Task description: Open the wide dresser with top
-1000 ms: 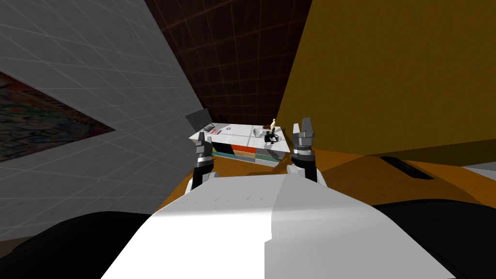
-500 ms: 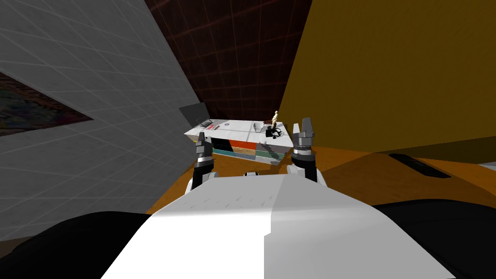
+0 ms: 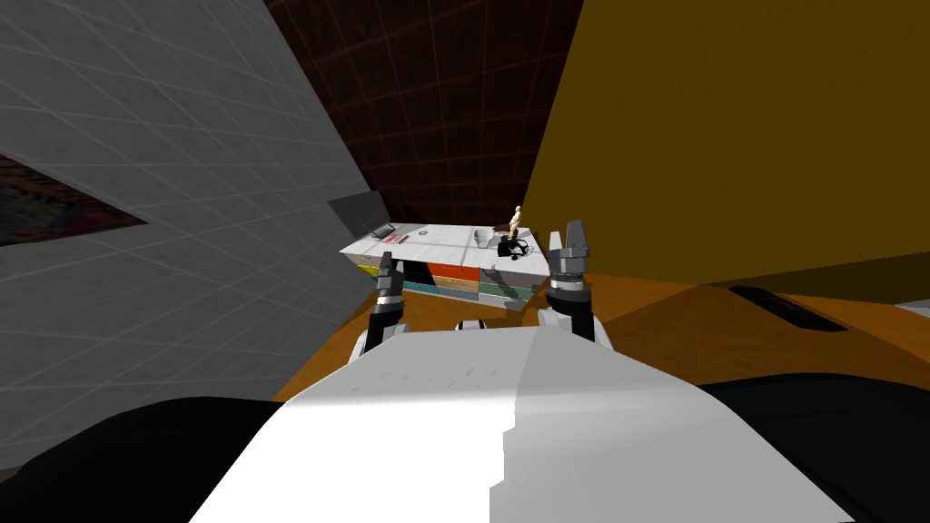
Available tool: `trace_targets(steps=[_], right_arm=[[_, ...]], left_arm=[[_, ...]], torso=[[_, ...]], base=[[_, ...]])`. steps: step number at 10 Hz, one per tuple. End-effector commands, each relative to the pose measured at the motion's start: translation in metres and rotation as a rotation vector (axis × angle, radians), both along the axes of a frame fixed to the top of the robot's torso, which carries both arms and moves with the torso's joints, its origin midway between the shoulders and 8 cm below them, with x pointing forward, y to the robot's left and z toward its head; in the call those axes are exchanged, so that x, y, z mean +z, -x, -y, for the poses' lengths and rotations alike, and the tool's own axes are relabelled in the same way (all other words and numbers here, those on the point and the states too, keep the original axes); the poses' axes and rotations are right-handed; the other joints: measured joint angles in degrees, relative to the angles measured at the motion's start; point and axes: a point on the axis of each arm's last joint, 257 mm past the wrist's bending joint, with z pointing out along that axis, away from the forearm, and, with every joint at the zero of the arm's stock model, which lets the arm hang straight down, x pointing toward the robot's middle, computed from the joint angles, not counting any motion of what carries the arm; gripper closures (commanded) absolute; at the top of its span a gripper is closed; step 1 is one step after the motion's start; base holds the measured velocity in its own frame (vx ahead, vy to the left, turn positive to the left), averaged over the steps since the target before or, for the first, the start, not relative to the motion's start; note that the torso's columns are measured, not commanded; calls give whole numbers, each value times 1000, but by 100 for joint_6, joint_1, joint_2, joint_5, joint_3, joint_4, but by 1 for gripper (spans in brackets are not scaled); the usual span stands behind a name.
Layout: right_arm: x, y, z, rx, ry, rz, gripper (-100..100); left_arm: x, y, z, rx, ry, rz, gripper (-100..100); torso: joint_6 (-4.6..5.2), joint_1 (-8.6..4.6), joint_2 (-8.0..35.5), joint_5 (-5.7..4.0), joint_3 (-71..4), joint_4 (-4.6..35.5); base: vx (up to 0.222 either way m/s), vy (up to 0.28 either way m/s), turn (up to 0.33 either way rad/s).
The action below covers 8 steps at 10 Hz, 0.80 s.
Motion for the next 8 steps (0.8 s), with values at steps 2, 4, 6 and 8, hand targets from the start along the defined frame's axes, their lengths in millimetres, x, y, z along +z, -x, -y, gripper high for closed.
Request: trace_targets(steps=[2,4,6,8], right_arm=[[0,0,0,0,0,0,0],[0,0,0,0,0,0,0],[0,0,0,0,0,0,0],[0,0,0,0,0,0,0]], left_arm=[[-30,-11,2,-14,-31,-36,-100],[-46,-15,1,-15,-37,-60,-100],[-57,-18,1,-17,-44,-74,-100],[-74,-22,2,-24,-59,-89,-100]], torso=[[0,0,5,0,3,2],[-1,1,11,0,5,3],[0,0,12,0,7,4],[0,3,-5,1,-3,-1]], base=[[72,-5,-31],[41,-9,-11],[32,-3,-17],[73,-4,-41]])
